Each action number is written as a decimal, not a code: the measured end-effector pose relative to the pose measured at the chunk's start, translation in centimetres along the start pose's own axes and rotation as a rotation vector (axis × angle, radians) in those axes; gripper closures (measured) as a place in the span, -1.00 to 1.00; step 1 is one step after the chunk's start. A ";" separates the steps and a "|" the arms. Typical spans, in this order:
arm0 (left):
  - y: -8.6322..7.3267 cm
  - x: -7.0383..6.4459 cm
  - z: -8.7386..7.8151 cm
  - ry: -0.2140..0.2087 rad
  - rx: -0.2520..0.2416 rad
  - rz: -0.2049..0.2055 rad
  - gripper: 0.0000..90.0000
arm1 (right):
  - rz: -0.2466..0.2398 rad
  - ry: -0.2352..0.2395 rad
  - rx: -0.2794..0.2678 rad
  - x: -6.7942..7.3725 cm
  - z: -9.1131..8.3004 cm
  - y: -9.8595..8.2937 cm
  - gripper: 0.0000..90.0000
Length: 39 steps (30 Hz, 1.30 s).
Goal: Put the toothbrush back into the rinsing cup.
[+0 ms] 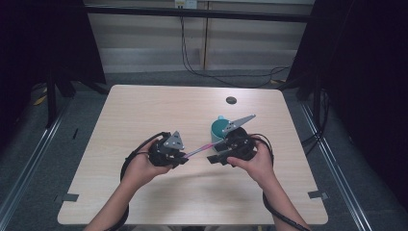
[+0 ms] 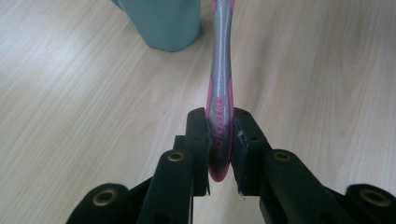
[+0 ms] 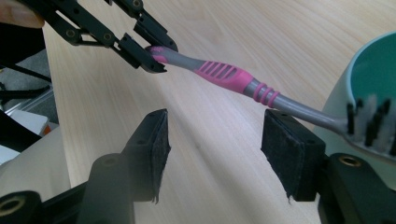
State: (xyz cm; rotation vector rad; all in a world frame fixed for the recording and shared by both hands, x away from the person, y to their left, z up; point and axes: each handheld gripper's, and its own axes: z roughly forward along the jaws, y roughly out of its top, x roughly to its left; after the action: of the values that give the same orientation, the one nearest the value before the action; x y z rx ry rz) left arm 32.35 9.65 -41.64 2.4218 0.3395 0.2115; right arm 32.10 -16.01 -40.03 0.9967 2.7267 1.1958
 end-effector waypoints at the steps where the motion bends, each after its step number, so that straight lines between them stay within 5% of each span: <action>1: 0.0 0.0 0.1 0.001 -0.001 -0.002 0.75 | -0.005 0.001 -0.012 -0.1 0.0 0.0 -0.07; 10: 0.1 -0.2 0.6 -0.004 0.014 -0.010 0.75 | 0.036 0.005 -0.064 -0.6 -0.4 -0.1 0.00; 20: 0.5 -0.7 1.3 0.036 0.008 -0.077 0.75 | 0.101 0.020 -0.153 -1.0 -0.6 -0.2 0.23; 39: 1.4 -1.7 2.4 0.013 0.027 -0.081 0.74 | 0.154 0.039 -0.230 -1.3 -1.3 -0.3 0.55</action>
State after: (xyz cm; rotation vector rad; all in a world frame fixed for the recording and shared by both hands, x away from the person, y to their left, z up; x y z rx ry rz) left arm 31.60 6.65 -42.67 2.4286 0.4480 0.1879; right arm 32.67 -17.71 -39.59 1.1806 2.5017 1.5257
